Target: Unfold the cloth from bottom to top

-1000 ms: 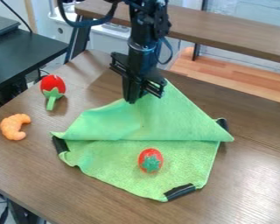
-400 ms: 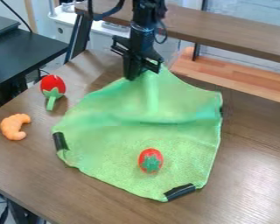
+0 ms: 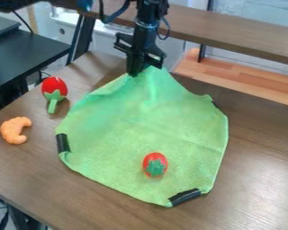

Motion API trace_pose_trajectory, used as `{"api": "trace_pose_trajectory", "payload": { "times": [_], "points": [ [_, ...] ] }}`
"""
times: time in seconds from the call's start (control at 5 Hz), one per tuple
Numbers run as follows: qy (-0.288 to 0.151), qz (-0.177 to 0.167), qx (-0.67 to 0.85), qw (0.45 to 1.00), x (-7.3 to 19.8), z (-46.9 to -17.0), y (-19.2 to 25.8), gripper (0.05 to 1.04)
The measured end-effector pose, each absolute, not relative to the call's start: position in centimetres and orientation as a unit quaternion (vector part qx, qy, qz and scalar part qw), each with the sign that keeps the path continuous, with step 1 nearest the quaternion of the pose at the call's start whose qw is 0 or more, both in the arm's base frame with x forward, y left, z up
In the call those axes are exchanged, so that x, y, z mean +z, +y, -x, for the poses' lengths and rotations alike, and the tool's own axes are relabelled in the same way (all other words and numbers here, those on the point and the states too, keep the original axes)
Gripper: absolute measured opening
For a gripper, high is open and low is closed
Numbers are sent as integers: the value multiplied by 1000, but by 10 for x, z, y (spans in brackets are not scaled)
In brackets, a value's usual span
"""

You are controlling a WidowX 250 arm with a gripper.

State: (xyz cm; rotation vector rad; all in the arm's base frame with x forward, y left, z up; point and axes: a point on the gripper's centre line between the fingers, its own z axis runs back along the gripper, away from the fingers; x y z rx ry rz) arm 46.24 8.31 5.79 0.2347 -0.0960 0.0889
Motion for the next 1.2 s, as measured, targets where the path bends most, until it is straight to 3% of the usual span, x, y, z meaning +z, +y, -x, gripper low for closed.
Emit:
{"api": "trace_pose_trajectory", "payload": {
  "times": [0.2, 0.6, 0.8, 1.0, 1.2],
  "points": [
    [-33, -119, 58, 991, 47, -474, 92, 208],
    [-38, -121, 71, 989, 50, -476, 102, 760],
    [-28, -88, 81, 992, 67, -461, 102, 985],
    [-30, -18, 60, 998, 134, -422, 87, 999],
    [-37, -17, 56, 998, 142, -420, 86, 999]
  ]
}}
